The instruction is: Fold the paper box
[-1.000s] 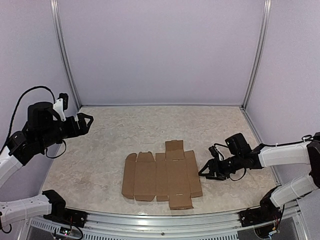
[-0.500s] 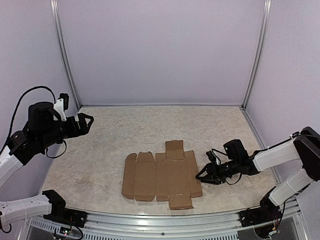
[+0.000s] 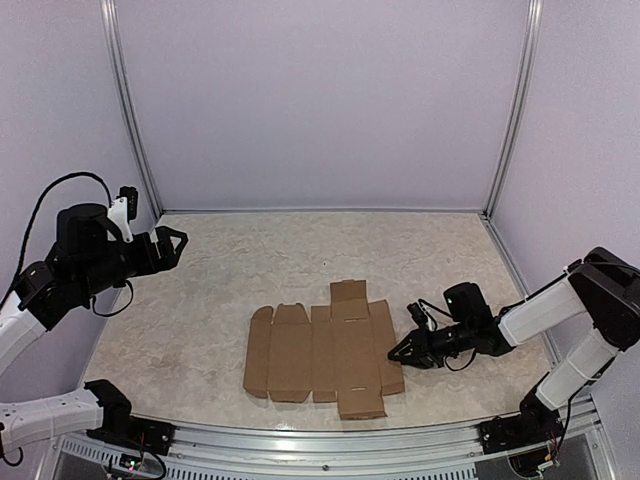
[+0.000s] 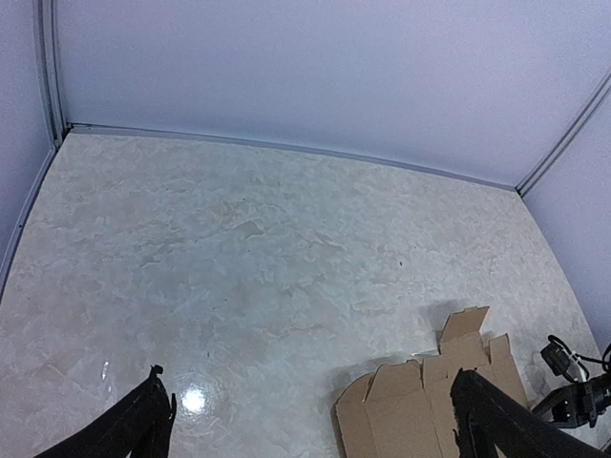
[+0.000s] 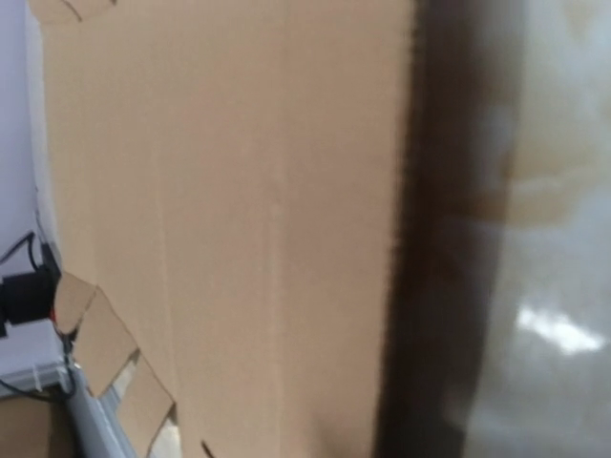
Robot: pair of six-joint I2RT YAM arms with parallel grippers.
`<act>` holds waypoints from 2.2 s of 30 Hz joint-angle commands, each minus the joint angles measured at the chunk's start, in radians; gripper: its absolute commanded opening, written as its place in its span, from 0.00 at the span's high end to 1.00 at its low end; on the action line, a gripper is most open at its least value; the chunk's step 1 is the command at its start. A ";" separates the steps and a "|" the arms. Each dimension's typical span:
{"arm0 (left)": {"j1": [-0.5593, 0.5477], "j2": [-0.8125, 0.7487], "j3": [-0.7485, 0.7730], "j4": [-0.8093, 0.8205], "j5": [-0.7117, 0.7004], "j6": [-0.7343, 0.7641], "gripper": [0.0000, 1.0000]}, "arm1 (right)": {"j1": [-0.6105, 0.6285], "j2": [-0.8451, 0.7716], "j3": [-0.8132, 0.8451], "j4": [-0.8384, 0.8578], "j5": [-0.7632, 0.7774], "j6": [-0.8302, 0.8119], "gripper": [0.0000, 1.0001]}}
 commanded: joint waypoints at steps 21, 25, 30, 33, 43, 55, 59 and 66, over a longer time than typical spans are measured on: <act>-0.007 0.009 0.054 -0.065 0.022 0.022 0.01 | 0.080 -0.154 0.415 -0.675 0.134 -0.464 1.00; -0.008 0.035 0.088 -0.104 0.019 0.035 0.01 | 0.103 -0.104 0.572 -0.879 0.238 -0.628 1.00; -0.019 0.052 0.090 -0.109 0.037 0.029 0.01 | 0.129 -0.007 0.777 -1.082 0.337 -0.809 1.00; -0.042 0.063 0.093 -0.108 0.041 0.027 0.01 | 0.136 0.045 0.862 -1.157 0.413 -0.882 1.00; -0.125 0.110 0.132 -0.081 0.087 0.021 0.01 | 0.216 0.240 1.132 -1.342 0.707 -1.161 1.00; -0.157 0.226 0.161 0.072 0.250 -0.041 0.02 | 0.374 0.423 1.408 -1.444 1.058 -1.322 1.00; -0.189 0.293 0.185 0.106 0.256 -0.058 0.07 | 0.403 0.461 1.443 -1.448 1.061 -1.314 1.00; -0.193 0.396 0.222 0.135 0.238 -0.071 0.57 | 0.413 0.465 1.451 -1.437 1.017 -1.276 1.00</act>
